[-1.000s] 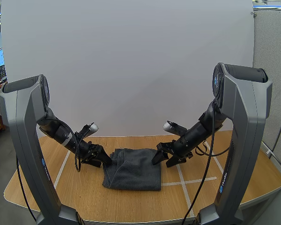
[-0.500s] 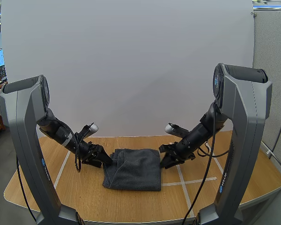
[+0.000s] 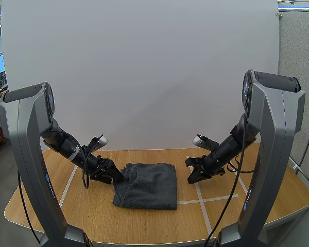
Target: Fold the towel
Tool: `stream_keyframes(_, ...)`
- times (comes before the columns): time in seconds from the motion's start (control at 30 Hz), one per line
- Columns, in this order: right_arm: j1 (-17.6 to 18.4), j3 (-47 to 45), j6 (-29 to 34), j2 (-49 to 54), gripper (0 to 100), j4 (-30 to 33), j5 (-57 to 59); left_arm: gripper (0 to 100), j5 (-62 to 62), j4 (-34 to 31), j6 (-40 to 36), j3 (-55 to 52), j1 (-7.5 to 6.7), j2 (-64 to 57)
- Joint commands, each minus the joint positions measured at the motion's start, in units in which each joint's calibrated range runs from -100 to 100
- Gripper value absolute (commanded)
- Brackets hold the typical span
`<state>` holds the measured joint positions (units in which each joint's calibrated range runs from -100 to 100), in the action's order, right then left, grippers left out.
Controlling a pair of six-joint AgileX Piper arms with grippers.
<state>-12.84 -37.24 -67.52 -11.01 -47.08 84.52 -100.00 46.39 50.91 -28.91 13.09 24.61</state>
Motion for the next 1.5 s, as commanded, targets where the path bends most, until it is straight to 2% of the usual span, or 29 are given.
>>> stream_keyframes(0.0, 0.5, -0.2, -0.4, 0.6, 0, -0.3, -2.5, 100, 0.0, -1.0, 0.2, -0.3, -0.24, 0.5)
stream_keyframes(0.37, 0.9, -0.2, -1.8, -2.7, 0, -3.3, -1.5, 100, 0.0, -1.0, 0.2, -0.3, -0.24, 0.5)
stream_keyframes(0.63, 3.7, -0.2, -1.8, -3.8, 0, -3.5, -2.4, 100, 0.0, -1.0, 0.1, -0.3, -0.24, 0.5)
stream_keyframes(1.17, 3.8, -0.2, -1.8, -3.7, 0, -4.0, -2.7, 100, 0.0, 2.4, -0.1, -0.3, -0.24, 0.6)
stream_keyframes(1.23, 3.8, -0.2, -1.8, -3.7, 0, -4.0, -2.7, 100, 0.0, 2.1, -0.3, -0.3, -0.70, 1.4)
stream_keyframes(1.4, 3.8, -0.2, -1.8, -3.7, 0, -3.9, -2.5, 100, 0.0, 1.8, -1.2, -0.3, -3.29, 3.3)
stream_keyframes(1.47, 3.8, -0.2, -1.8, -3.7, 0, -3.7, -2.5, 100, 0.0, 2.6, -1.2, -0.3, -3.86, 3.7)
